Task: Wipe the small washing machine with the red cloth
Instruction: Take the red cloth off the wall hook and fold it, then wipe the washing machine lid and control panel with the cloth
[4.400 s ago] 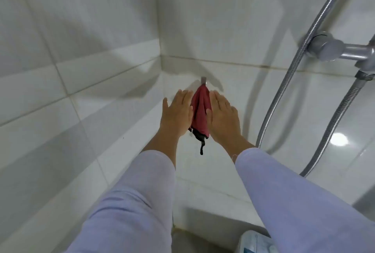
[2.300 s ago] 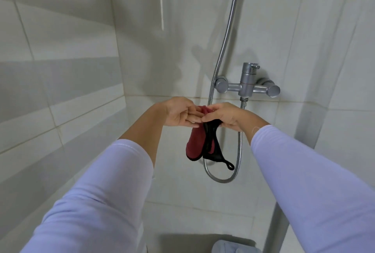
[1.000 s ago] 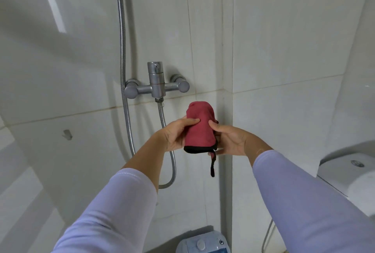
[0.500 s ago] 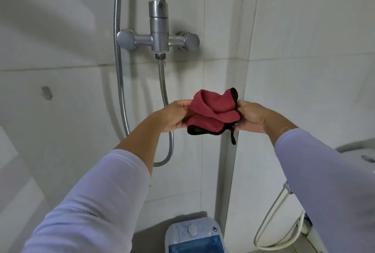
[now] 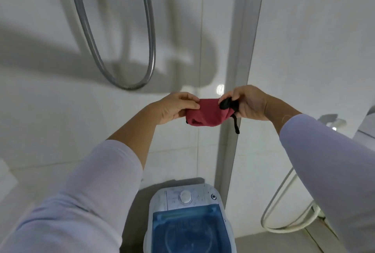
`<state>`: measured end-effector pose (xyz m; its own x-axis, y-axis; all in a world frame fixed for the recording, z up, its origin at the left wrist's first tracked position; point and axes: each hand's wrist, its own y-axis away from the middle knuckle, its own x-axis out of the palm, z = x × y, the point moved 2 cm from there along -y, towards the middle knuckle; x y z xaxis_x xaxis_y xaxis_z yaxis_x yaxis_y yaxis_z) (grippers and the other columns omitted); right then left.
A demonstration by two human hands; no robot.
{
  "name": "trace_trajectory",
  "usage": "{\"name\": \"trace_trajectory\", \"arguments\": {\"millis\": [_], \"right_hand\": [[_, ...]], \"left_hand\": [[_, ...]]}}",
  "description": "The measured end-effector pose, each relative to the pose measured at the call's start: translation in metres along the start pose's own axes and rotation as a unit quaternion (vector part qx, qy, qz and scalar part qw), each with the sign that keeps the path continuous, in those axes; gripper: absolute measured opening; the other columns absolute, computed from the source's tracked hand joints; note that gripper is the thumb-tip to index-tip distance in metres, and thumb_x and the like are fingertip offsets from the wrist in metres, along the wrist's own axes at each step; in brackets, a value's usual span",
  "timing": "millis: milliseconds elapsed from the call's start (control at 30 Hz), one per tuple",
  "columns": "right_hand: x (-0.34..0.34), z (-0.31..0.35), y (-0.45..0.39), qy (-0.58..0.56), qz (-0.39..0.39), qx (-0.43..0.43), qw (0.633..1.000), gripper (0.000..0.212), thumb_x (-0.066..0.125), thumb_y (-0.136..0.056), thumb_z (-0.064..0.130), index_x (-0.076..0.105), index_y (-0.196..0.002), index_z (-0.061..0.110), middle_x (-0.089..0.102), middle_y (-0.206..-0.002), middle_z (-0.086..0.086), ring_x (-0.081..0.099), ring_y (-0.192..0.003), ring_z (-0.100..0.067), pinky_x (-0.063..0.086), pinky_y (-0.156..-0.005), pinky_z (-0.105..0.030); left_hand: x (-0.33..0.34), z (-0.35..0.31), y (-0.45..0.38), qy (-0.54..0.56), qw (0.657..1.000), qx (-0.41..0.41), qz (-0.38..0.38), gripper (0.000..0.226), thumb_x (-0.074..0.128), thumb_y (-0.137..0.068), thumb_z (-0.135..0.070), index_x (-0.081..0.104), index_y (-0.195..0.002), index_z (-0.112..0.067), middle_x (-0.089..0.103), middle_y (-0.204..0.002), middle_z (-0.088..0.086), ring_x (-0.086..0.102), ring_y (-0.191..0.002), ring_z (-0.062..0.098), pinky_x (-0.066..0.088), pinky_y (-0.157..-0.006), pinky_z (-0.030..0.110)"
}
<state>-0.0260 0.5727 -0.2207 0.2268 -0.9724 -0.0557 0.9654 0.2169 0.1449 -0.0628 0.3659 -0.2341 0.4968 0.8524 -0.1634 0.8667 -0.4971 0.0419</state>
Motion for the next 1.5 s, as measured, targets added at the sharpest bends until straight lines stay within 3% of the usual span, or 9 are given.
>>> {"name": "trace_trajectory", "arguments": {"millis": [100,167,267,433,700,933,1233,1367,1500], "right_hand": [[0.001,-0.049,-0.010,0.017,0.015,-0.032,0.999,0.042,0.040,-0.092,0.018,0.068,-0.062,0.006,0.061,-0.086,-0.013,0.058,-0.081,-0.026,0.051,-0.078,-0.035],[0.004,-0.081,-0.011,0.069,0.013,-0.033,0.997,0.033,0.054,-0.091,0.032,0.065,-0.072,0.007,0.060,-0.085,-0.009,0.060,-0.078,-0.022,0.054,-0.073,-0.030],[0.012,-0.118,-0.003,0.106,-0.015,-0.042,0.993,0.020,0.063,-0.087,0.026,0.060,-0.083,0.007,0.063,-0.086,-0.008,0.064,-0.077,-0.019,0.058,-0.062,-0.024],[0.030,-0.149,0.024,0.179,-0.052,-0.047,0.981,0.028,0.075,-0.077,0.023,0.052,-0.065,0.015,0.056,-0.070,-0.002,0.056,-0.063,-0.016,0.048,-0.055,-0.024],[0.062,-0.163,0.075,0.479,-0.111,-0.092,0.866,0.056,0.090,-0.051,0.043,0.060,-0.083,0.007,0.066,-0.090,-0.011,0.066,-0.076,-0.023,0.055,-0.060,-0.027],[0.065,-0.200,0.099,0.525,-0.200,-0.135,0.816,0.082,0.088,-0.047,0.050,0.037,-0.104,0.020,0.047,-0.109,0.001,0.052,-0.094,-0.022,0.050,-0.084,-0.042],[0.056,-0.243,0.072,0.384,-0.223,-0.192,0.875,0.036,0.061,-0.080,0.009,0.030,-0.096,0.015,0.051,-0.070,-0.003,0.053,-0.060,-0.026,0.040,-0.047,-0.023],[0.047,-0.257,0.045,0.376,-0.222,-0.146,0.888,0.026,0.052,-0.082,0.010,0.032,-0.097,0.018,0.058,-0.072,-0.009,0.057,-0.062,-0.030,0.046,-0.057,-0.031],[0.032,-0.277,0.011,0.405,-0.220,-0.071,0.885,0.020,0.055,-0.079,0.019,0.043,-0.094,0.020,0.064,-0.094,-0.016,0.062,-0.079,-0.034,0.046,-0.066,-0.033]], "left_hand": [[0.007,0.046,0.000,-0.037,0.999,0.011,-0.008,0.027,0.063,-0.086,0.005,0.063,-0.105,-0.014,0.063,-0.096,-0.001,0.062,-0.087,0.007,0.054,-0.071,0.011],[0.015,0.073,0.003,-0.039,0.999,0.022,0.001,0.033,0.060,-0.086,0.009,0.061,-0.112,-0.011,0.061,-0.100,0.001,0.062,-0.091,0.009,0.054,-0.076,0.012],[0.029,0.101,0.017,-0.042,0.998,0.038,0.006,0.039,0.057,-0.086,0.012,0.058,-0.119,-0.009,0.058,-0.103,0.002,0.061,-0.092,0.010,0.055,-0.080,0.015],[0.050,0.121,0.046,-0.078,0.996,0.030,0.016,0.042,0.055,-0.088,0.009,0.055,-0.124,-0.012,0.053,-0.113,0.005,0.060,-0.098,0.020,0.057,-0.075,0.030],[0.074,0.125,0.077,-0.076,0.995,0.048,-0.051,0.033,0.056,-0.091,0.002,0.055,-0.119,-0.014,0.052,-0.120,0.011,0.060,-0.088,0.016,0.055,-0.069,0.024],[0.105,0.124,0.083,-0.079,0.996,0.036,-0.010,0.042,0.054,-0.093,0.001,0.043,-0.131,-0.012,0.050,-0.123,0.012,0.059,-0.088,0.015,0.054,-0.065,0.025],[0.123,0.155,0.054,-0.061,0.998,0.007,-0.011,0.047,0.059,-0.093,-0.008,0.039,-0.135,-0.014,0.056,-0.113,0.008,0.062,-0.088,0.016,0.056,-0.074,0.026],[0.114,0.177,0.028,-0.070,0.995,-0.008,-0.078,0.040,0.055,-0.095,-0.015,0.042,-0.133,-0.011,0.058,-0.105,0.006,0.065,-0.082,0.018,0.058,-0.075,0.031],[0.089,0.222,0.012,-0.310,0.946,-0.012,-0.096,0.038,0.051,-0.097,-0.023,0.045,-0.133,-0.012,0.051,-0.134,0.007,0.055,-0.114,0.022,0.041,-0.088,0.027]]}}
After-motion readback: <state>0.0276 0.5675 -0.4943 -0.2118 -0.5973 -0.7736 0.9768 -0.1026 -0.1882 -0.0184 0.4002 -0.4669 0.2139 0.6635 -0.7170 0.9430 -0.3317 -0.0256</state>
